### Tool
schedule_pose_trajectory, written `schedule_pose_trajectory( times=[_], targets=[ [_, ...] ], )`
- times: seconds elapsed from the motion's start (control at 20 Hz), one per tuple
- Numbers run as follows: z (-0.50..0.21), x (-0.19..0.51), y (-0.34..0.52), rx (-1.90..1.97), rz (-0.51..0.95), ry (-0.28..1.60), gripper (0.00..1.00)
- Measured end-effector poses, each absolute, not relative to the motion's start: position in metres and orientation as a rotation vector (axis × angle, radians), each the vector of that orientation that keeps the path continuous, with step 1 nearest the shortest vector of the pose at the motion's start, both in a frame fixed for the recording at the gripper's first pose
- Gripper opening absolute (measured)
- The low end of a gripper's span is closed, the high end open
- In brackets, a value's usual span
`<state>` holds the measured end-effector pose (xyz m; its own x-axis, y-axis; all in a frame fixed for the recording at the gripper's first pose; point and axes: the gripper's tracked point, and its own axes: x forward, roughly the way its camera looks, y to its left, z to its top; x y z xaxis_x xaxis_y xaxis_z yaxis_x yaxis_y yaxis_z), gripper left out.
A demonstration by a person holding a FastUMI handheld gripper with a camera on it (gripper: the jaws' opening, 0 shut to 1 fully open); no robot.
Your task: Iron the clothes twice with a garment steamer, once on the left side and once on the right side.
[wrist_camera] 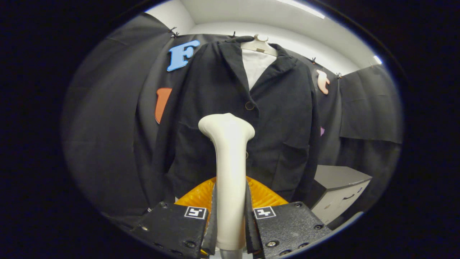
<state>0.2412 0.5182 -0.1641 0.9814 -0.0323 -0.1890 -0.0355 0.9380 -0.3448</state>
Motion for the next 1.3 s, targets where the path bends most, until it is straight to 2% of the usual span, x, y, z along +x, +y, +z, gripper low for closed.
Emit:
schedule_pose_trajectory(
  times=[1.3],
  targets=[
    [-0.27,0.198,0.498,-0.408,0.043,0.454,0.34]
  ],
)
